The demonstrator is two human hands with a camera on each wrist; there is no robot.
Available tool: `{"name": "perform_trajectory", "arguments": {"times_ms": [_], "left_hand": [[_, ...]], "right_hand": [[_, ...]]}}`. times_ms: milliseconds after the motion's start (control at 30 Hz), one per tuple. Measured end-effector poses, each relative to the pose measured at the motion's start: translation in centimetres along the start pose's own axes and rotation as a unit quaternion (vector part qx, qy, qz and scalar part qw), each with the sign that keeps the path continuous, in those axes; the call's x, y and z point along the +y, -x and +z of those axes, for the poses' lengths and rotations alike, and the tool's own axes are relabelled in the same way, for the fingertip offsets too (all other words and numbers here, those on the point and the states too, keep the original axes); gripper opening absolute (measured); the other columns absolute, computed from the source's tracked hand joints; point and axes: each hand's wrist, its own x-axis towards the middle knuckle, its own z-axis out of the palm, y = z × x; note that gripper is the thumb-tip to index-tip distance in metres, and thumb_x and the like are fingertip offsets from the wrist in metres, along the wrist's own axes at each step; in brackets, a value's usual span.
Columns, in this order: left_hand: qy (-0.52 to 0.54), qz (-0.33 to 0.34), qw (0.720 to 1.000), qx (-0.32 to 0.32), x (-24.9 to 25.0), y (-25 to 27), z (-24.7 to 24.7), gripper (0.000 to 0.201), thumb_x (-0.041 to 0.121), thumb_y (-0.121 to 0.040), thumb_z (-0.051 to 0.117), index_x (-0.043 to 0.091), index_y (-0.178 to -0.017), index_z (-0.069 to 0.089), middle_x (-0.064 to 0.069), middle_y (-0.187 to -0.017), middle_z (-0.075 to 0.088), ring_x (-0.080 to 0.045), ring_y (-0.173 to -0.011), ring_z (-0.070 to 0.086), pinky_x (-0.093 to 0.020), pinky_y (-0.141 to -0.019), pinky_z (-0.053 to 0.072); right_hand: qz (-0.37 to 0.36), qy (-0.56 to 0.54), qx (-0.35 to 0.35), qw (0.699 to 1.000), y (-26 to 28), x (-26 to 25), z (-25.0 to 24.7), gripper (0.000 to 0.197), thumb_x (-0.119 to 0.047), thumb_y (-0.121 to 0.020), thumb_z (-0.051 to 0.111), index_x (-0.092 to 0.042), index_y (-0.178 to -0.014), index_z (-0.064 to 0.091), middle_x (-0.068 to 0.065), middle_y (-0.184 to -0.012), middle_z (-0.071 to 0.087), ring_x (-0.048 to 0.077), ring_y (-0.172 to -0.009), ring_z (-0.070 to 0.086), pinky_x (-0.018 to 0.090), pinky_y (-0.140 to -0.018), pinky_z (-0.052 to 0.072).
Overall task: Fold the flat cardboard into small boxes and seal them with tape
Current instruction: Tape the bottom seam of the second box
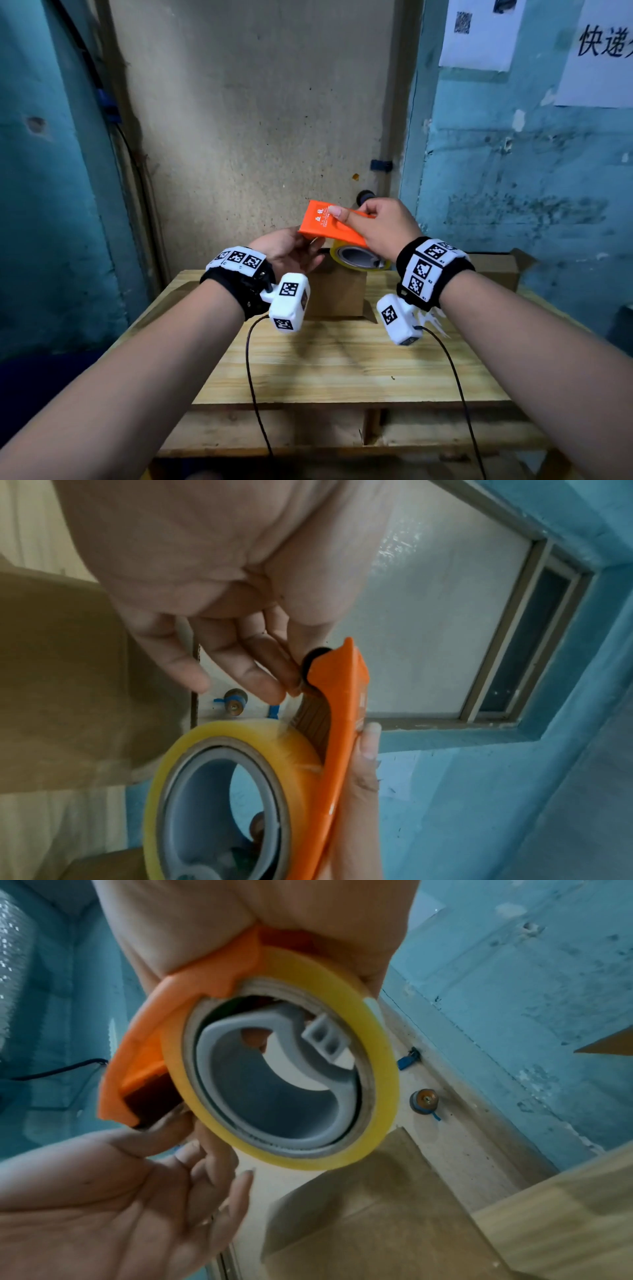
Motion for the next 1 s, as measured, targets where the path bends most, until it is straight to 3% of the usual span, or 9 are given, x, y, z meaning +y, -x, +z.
{"name": "perform_trajectory", "arguments": {"times_ms": [100, 200, 333, 433, 533, 600, 700, 867, 1000], "left_hand": [[-0.024, 0.001, 1.000, -0.001, 0.5, 0.0, -0.4, 0.042, 0.013, -0.101, 0.053, 0.017, -0.060, 0.048, 0.004, -0.046, 0.053, -0.008, -0.052, 0.065, -0.032, -0.075, 0.052], [-0.073, 0.029, 0.997, 0.004, 0.8, -0.1, -0.4, 0.028, 0.013, -0.101, 0.056, 0.014, -0.074, 0.061, -0.001, -0.054, 0.065, -0.013, -0.061, 0.065, -0.030, -0.073, 0.053], [-0.111, 0.081, 0.990, 0.027, 1.2, -0.8, -0.9, 0.011, 0.019, -0.099, 0.065, 0.013, -0.090, 0.068, -0.009, -0.086, 0.073, -0.022, -0.080, 0.070, -0.039, -0.093, 0.056], [-0.131, 0.100, 0.986, 0.021, 1.5, -1.2, -1.2, 0.017, 0.030, -0.094, 0.071, 0.014, -0.098, 0.066, -0.008, -0.092, 0.072, -0.019, -0.078, 0.069, -0.034, -0.083, 0.059], [-0.136, 0.115, 0.983, 0.032, 1.7, -1.5, -1.3, 0.016, 0.029, -0.096, 0.069, 0.014, -0.093, 0.067, -0.004, -0.086, 0.072, -0.013, -0.068, 0.069, -0.026, -0.067, 0.058], [-0.140, 0.116, 0.982, 0.041, 2.2, -1.8, -1.8, 0.023, 0.029, -0.103, 0.058, 0.019, -0.083, 0.064, 0.003, -0.076, 0.065, -0.008, -0.066, 0.063, -0.025, -0.076, 0.049], [-0.159, 0.111, 0.979, 0.057, 3.1, -2.4, -3.5, 0.027, 0.032, -0.107, 0.048, 0.023, -0.085, 0.061, 0.008, -0.075, 0.057, -0.004, -0.066, 0.056, -0.024, -0.077, 0.044], [-0.144, 0.072, 0.987, 0.028, 3.4, -2.8, -5.3, 0.018, 0.039, -0.089, 0.076, 0.022, -0.092, 0.069, 0.008, -0.080, 0.068, -0.009, -0.076, 0.065, -0.033, -0.088, 0.052], [-0.177, 0.039, 0.983, 0.005, 3.5, -2.8, -6.3, 0.023, 0.037, -0.087, 0.076, 0.018, -0.085, 0.063, 0.007, -0.076, 0.068, -0.010, -0.082, 0.066, -0.030, -0.089, 0.052]], "right_hand": [[0.007, 0.008, -0.005, 1.000, 0.5, -0.2, -0.1, 0.082, -0.091, -0.064, 0.070, -0.010, -0.079, 0.065, 0.002, -0.068, 0.072, 0.018, -0.062, 0.069, 0.035, -0.061, 0.054], [0.001, 0.021, -0.038, 0.999, 1.5, -0.7, -0.1, 0.071, -0.085, -0.061, 0.077, -0.018, -0.075, 0.059, -0.001, -0.066, 0.067, 0.015, -0.060, 0.062, 0.032, -0.059, 0.046], [0.005, 0.039, -0.058, 0.998, 2.9, -0.8, 0.5, 0.064, -0.081, -0.068, 0.076, -0.021, -0.078, 0.054, -0.001, -0.071, 0.064, 0.016, -0.066, 0.059, 0.031, -0.060, 0.040], [0.018, 0.034, -0.061, 0.997, 3.5, -0.7, 0.7, 0.062, -0.080, -0.072, 0.073, -0.022, -0.079, 0.054, -0.002, -0.074, 0.064, 0.017, -0.071, 0.062, 0.031, -0.062, 0.041], [0.021, 0.052, -0.048, 0.997, 3.6, -0.5, 0.5, 0.064, -0.082, -0.073, 0.072, -0.020, -0.080, 0.054, -0.003, -0.075, 0.065, 0.017, -0.073, 0.063, 0.032, -0.063, 0.042], [0.015, 0.070, -0.034, 0.997, 3.9, 0.1, 0.2, 0.066, -0.084, -0.072, 0.070, -0.020, -0.079, 0.055, -0.003, -0.074, 0.065, 0.017, -0.074, 0.064, 0.034, -0.065, 0.046], [0.012, 0.077, -0.021, 0.997, 4.8, 0.8, -0.3, 0.068, -0.088, -0.070, 0.066, -0.021, -0.078, 0.055, -0.005, -0.072, 0.065, 0.016, -0.072, 0.064, 0.037, -0.069, 0.051], [-0.012, 0.087, 0.020, 0.996, 5.6, 0.5, -0.6, 0.062, -0.082, -0.073, 0.071, -0.022, -0.078, 0.055, -0.006, -0.070, 0.063, 0.015, -0.071, 0.063, 0.035, -0.065, 0.047], [-0.035, 0.114, 0.029, 0.992, 6.6, 0.1, -1.2, 0.062, -0.084, -0.072, 0.069, -0.024, -0.082, 0.059, -0.008, -0.072, 0.067, 0.010, -0.068, 0.064, 0.029, -0.062, 0.050]]}}
